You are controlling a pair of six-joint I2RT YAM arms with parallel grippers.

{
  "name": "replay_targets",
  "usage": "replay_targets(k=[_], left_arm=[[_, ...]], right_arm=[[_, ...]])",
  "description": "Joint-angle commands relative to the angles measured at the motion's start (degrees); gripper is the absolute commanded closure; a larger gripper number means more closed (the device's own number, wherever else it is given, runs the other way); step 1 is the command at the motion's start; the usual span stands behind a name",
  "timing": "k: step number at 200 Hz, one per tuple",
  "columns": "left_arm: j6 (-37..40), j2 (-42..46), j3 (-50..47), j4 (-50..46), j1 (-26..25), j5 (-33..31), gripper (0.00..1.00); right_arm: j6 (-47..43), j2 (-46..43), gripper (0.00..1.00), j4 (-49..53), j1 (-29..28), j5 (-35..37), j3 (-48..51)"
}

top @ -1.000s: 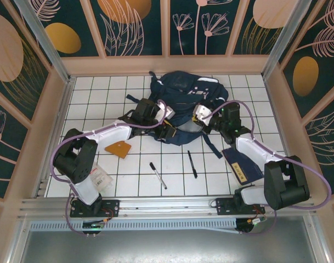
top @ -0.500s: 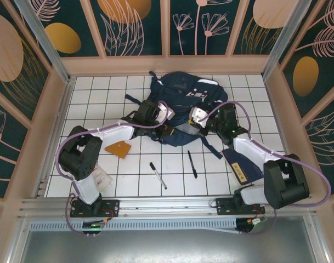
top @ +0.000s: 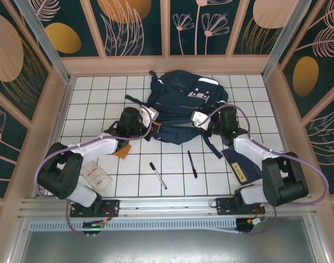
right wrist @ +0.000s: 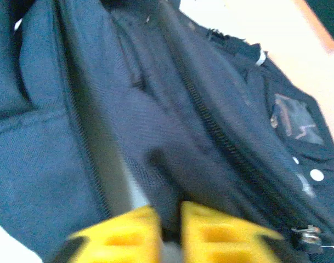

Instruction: Pack the student bag

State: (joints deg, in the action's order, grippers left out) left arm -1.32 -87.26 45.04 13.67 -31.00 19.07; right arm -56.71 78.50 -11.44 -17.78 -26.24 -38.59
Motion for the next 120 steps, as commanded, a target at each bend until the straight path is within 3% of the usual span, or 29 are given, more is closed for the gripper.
replay_targets(k=[1,24,36,65,99,120], left_arm=[[-1.08,-0.59,1.78,3.1,0.26,2.7,1.0],[-2.18,-0.84,1.12,4.61,0.31,4.15,1.0],[-2.44,-1.08,0.89,5.25,0.26,5.0,1.0],[-4.75,-3.63,2.63,5.17,-0.28,7.18,1.0],[-9.86,-5.54,4.1,7.07,-0.7,6.09,1.0],[-10.84,-6.16,5.52,6.42,-0.89,7.02,1.0]], right_arm=[[0.81,-0.4,0.53,-1.73,-0.08,1.14,0.8],[5.29,-2.17,0.47,11.12,-0.35,-2.85,-5.48],[7.0,-3.88,0.37,15.16,-1.37,-3.73,-7.68],[8.47,-7.51,0.32,14.47,-5.46,-2.68,-8.26],[6.89,-1.82,0.35,15.28,-6.19,-7.9,-12.56],[6.83,0.09,0.33,11.46,-7.98,-6.9,-12.71]])
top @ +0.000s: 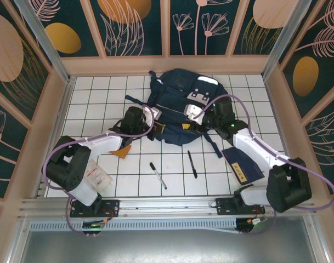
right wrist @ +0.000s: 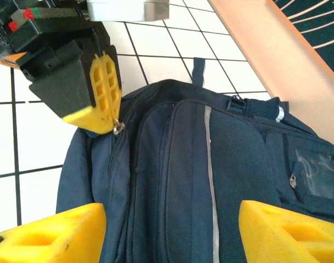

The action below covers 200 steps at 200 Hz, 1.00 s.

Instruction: Pack the student bag

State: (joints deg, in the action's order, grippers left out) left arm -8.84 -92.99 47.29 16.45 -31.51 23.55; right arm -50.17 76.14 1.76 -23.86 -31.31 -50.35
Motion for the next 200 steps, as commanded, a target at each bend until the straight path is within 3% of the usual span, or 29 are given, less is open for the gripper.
replay_targets(k=[1,50,72,90,96,121,128,166,200], left_arm=[[-3.35,-0.44,3.26,3.66,-0.35,2.59,1.0],[-1.23,0.92,3.41,1.95,-0.84,4.84,1.0],[-1.44,1.91,3.02,2.0,-0.83,4.79,1.0],[-1.29,2.11,3.49,1.33,-0.84,4.97,1.0],[-1.06,2.11,3.76,1.1,-0.84,5.06,1.0],[-0.37,2.58,4.11,-0.12,-0.66,2.0,1.0],[0.25,2.93,4.12,-1.04,-0.49,0.25,1.0],[5.26,4.08,5.18,-8.31,2.62,-8.89,1.0],[7.86,4.91,4.17,-9.07,6.84,-14.15,1.0]], right_arm=[[0.23,2.66,0.33,-1.92,-1.94,-1.83,-0.96],[1.33,18.04,0.35,-8.52,-4.35,0.78,-5.21],[1.2,21.26,0.37,-5.42,-4.8,-2.31,-7.95],[-0.02,23.85,0.45,-0.24,-5.35,-3.8,-9.96],[-0.51,24.34,0.49,0.81,-5.69,-3.91,-10.04],[-4.39,24.11,0.92,3.66,-6.41,-2.71,-9.26],[-5.54,23.53,1.0,4.46,-6.38,-1.88,-8.9],[-11.27,17.23,1.0,6.43,-4.5,1.43,-5.64],[-15.14,11.8,1.0,4.04,-1.75,2.9,-1.92]])
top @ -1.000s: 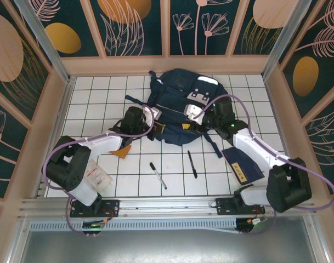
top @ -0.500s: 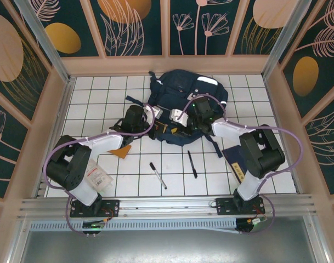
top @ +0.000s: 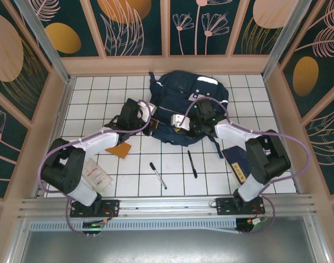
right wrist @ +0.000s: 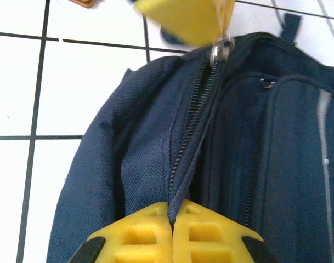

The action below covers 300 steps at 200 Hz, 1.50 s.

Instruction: Pack the student bag

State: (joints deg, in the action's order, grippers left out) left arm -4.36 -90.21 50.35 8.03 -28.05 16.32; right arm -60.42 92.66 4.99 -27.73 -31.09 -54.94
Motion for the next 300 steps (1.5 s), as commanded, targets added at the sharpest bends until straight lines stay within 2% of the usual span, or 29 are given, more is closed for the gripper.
replay_targets(k=[1,15,28,33,45,54,71,98,126,135,160,175,183,194,201,214,225,239,254,275,300], left_arm=[[3.38,2.14,1.05,-0.52,3.55,-6.96,1.0],[4.82,1.19,0.29,0.49,4.95,-6.26,1.0],[8.42,-1.17,1.01,-1.17,5.04,-2.44,1.0],[8.52,-2.11,1.8,-2.34,5.04,-0.91,1.0],[8.28,-3.29,3.58,-4.95,4.92,5.06,1.0],[6.27,-2.58,3.39,-4.02,4.7,8.1,1.0],[2.49,0.19,2.06,-0.12,4.05,11.81,1.0],[0.11,1.59,2.5,0.75,2.45,14.33,1.0],[-1.33,1.32,1.13,2.63,1.42,16.13,1.0],[-0.63,1.31,0.46,2.72,1.41,15.43,1.0],[3.55,1.96,-0.46,-1.41,2.74,5.97,1.0],[5.17,2.8,-2.92,-0.38,5.46,6.1,0.74],[7.16,3.58,-4.38,0.43,6.51,6.68,0.64],[10.56,4.57,-6.25,1.86,6.78,7.13,0.56],[13.11,4.65,-6.57,1.94,6.78,8.22,0.54],[19.41,3.29,-5.61,0.12,6.79,10.37,0.5],[23.06,1.36,-4.48,-0.24,6.76,9.47,0.49],[25.88,-1.32,-1.12,-2.02,6.87,7.64,0.48],[30.88,-3.86,2.18,-4.46,6.91,8.47,0.45],[38.55,-6.85,5.01,-8.74,6.95,12.3,0.45],[42.01,-7.6,7.43,-10.23,6.96,17.72,0.46]], right_arm=[[-5.06,-4.84,1.0,0.68,2.13,2.82,2.83],[-4.82,-6.12,1.0,-3.13,2.32,4.55,5.27],[-0.78,-7.32,1.0,-8.96,1.9,4.42,7.86],[1.55,-7.76,0.93,-11.27,1.66,4.33,8.72],[6.34,-8.58,0.67,-14.53,1.06,4.2,9.83],[9.43,-9.2,0.52,-15.06,0.53,4.43,9.49],[16.34,-10.08,0.37,-15.41,-0.58,2.62,7.53],[27.27,-6.51,0.31,-17.64,-3.28,-2.15,3.95],[27.91,1.77,0.31,-16.13,-8.38,4.42,-0.32],[27.17,3.93,0.31,-15.27,-9.04,5.37,-1.18],[23.28,7.49,0.33,-9.73,-10.06,6.66,-2.82],[20.97,8.09,0.36,-8.99,-10.0,7.94,-1.69],[19.55,8.45,0.39,-8.88,-9.94,9.25,-1.02],[16.83,9.05,0.51,-7.09,-9.92,10.25,-0.87],[15.41,9.24,0.61,-6.06,-9.96,10.42,-0.91],[13.73,8.85,0.87,-5.91,-10.05,10.21,-0.66],[12.38,7.49,1.0,-6.24,-9.98,8.87,-0.22],[10.52,5.9,1.0,-5.79,-9.96,7.78,-0.12],[5.41,3.56,1.0,-2.5,-9.98,4.86,-0.25],[1.79,-0.57,1.0,-1.56,-9.76,3.45,1.08],[-1.02,-4.63,1.0,0.75,-8.89,3.24,0.98]])
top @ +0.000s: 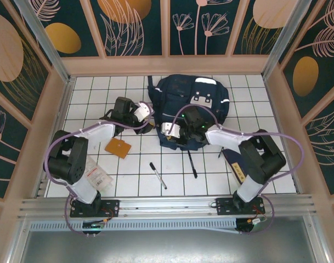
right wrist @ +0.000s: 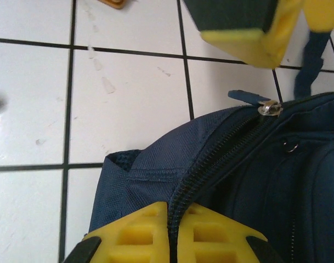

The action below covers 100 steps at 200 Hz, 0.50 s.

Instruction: Pack the student bag

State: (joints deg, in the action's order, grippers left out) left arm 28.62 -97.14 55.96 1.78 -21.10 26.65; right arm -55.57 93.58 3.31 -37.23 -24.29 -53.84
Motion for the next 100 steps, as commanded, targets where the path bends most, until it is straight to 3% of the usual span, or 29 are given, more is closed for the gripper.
replay_targets(k=[1,47,100], left_arm=[[9.19,-0.68,1.75,-3.93,0.01,7.68,0.46],[14.72,1.78,-1.66,-3.58,-0.49,15.45,0.4],[12.51,2.06,-3.84,5.56,-1.98,10.68,0.39]], right_arm=[[-5.96,-5.75,1.0,2.55,0.73,-3.65,-0.11],[-7.8,-9.03,1.0,2.23,2.4,-4.01,0.24],[-8.26,-9.46,1.0,2.64,2.25,-4.97,0.67]])
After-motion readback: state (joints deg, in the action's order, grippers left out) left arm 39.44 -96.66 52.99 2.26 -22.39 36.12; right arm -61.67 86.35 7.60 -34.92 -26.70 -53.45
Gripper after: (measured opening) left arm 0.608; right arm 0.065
